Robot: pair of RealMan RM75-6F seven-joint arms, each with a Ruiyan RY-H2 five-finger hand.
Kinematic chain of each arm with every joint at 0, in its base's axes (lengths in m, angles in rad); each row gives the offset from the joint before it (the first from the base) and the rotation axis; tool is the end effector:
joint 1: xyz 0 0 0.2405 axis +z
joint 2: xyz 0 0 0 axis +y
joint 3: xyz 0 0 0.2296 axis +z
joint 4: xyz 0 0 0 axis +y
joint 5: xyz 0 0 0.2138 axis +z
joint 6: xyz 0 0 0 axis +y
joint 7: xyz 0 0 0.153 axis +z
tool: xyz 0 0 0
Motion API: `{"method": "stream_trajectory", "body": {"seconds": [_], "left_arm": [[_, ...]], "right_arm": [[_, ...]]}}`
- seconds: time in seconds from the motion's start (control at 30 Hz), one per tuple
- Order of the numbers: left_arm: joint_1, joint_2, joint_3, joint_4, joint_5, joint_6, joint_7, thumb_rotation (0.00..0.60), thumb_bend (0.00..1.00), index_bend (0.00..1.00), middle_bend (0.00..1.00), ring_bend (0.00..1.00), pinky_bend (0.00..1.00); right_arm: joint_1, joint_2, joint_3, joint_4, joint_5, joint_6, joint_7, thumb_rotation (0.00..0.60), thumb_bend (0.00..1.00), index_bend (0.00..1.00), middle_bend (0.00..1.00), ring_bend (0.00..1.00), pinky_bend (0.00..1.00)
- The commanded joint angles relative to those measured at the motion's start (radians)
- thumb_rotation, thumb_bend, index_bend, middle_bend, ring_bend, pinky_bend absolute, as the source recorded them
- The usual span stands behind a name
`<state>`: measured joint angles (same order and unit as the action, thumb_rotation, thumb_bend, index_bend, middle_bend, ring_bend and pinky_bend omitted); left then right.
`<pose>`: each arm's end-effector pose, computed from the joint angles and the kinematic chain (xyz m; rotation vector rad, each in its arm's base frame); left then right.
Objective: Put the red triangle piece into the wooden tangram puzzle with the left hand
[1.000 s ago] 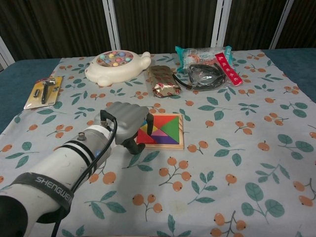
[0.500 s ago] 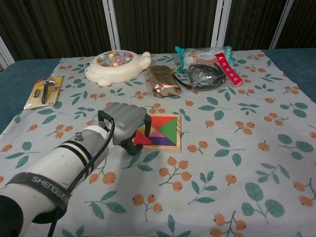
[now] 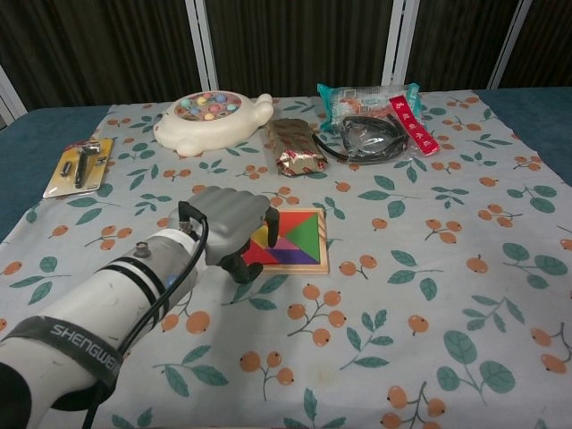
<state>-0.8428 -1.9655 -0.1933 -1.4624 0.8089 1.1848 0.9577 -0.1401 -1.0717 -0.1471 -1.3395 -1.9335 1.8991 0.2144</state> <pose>-0.0464 0.2782 -0.1131 -1.9157 -0.8124 -0.7325 -0.2941 -0.0684 0.1778 1.6156 -0.7724 1.0702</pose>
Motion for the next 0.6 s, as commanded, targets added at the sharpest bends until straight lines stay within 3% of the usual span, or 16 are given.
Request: {"method": "stream_trajectory", "body": {"seconds": [0.03, 0.6], "left_arm": [[0.0, 0.0, 0.0, -0.002, 0.003, 0.0, -0.003, 0.6, 0.37, 0.38, 1.0, 1.0, 1.0], [0.014, 0.032, 0.012, -0.005, 0.005, 0.003, -0.006, 0.6, 0.37, 0.41, 1.0, 1.0, 1.0]], "right_arm": [[0.0, 0.0, 0.0, 0.001, 0.0, 0.001, 0.001, 0.6, 0.15, 0.0, 0.0, 0.0, 0.0], [-0.001, -0.001, 0.0, 0.009, -0.002, 0.007, 0.008, 0.6, 0.15, 0.0, 0.0, 0.0, 0.0]]}}
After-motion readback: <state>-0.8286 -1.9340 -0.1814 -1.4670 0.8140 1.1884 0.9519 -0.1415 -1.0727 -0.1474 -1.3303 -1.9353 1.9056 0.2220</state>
